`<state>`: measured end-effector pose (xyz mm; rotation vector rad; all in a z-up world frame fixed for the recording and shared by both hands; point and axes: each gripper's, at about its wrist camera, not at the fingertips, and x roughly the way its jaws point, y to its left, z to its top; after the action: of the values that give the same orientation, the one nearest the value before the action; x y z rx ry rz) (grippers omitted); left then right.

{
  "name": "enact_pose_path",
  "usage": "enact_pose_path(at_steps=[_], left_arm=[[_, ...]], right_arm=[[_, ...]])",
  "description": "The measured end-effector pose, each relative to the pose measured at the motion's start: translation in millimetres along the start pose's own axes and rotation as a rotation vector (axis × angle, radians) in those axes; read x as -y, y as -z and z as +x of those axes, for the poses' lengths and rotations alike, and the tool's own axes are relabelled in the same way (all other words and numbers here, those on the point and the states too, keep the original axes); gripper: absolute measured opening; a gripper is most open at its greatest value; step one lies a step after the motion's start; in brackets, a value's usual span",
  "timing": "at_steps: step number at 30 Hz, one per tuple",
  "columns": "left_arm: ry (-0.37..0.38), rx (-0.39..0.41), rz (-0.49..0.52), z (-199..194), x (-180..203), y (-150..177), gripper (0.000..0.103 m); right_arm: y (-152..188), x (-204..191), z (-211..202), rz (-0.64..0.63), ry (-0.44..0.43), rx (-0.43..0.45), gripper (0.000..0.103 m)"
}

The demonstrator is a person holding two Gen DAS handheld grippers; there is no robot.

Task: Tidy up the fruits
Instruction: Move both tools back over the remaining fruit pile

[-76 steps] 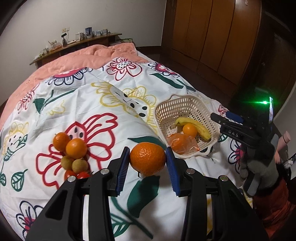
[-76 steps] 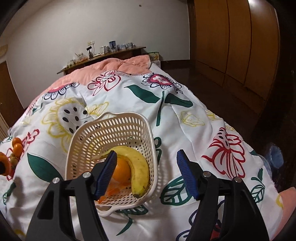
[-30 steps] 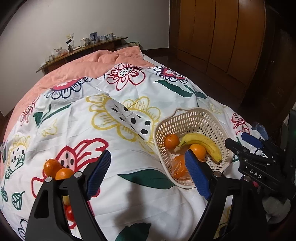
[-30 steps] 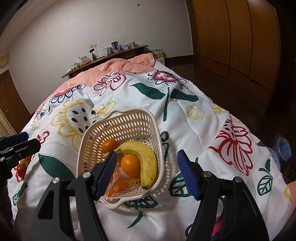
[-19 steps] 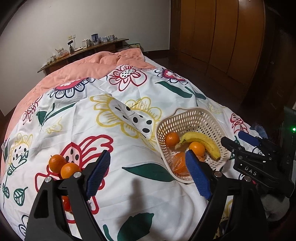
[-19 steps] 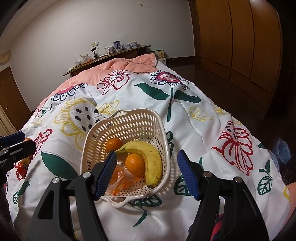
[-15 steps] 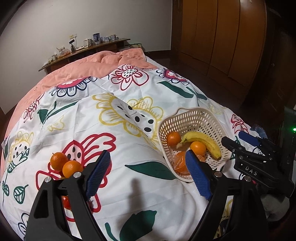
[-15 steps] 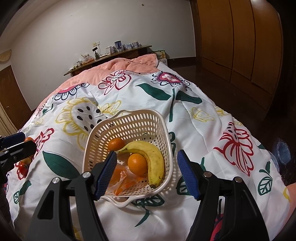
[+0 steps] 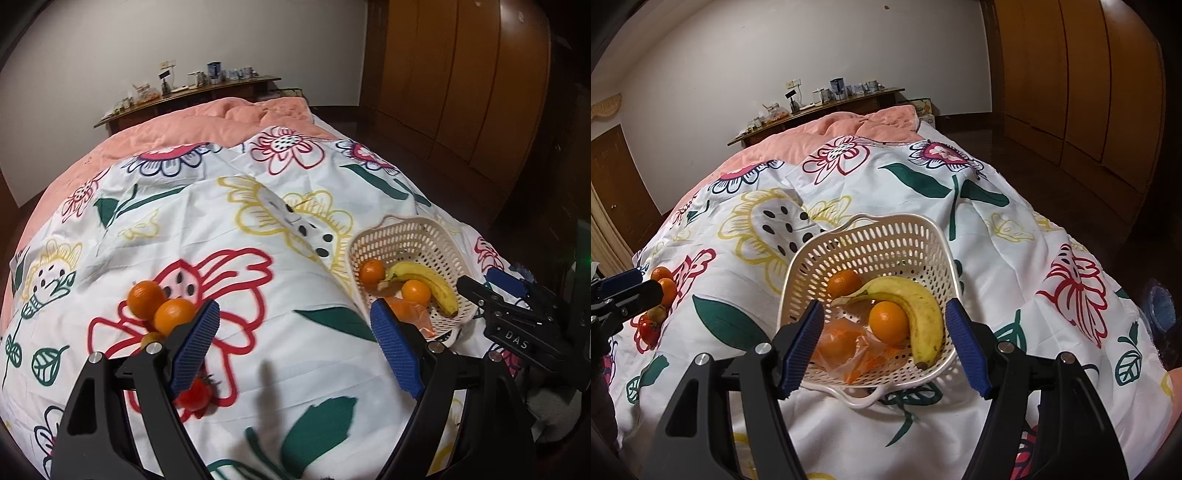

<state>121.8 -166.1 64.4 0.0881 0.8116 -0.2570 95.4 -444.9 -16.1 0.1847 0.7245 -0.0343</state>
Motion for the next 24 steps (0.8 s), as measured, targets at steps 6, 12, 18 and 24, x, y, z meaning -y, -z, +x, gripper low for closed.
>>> enact_pose_path(at_steps=[6,12,18,24], left_arm=[[-0.036,0.017,-0.088,-10,-39,4,0.085],[-0.088,0.025,-0.173,-15,-85,9,0.085],[-0.12,0.014,-0.247,-13,-123,10,0.085],[-0.075,-0.043,-0.324,5,-153,2,0.085]], right_arm=[[0,-9,-1,-0.01,-0.016,-0.007,0.068],[1,-18,-1,-0.026,-0.029,-0.015,0.068],[1,-24,1,-0.028,-0.046,-0.033,0.068],[3,-30,1,-0.04,-0.047,-0.039,0.068]])
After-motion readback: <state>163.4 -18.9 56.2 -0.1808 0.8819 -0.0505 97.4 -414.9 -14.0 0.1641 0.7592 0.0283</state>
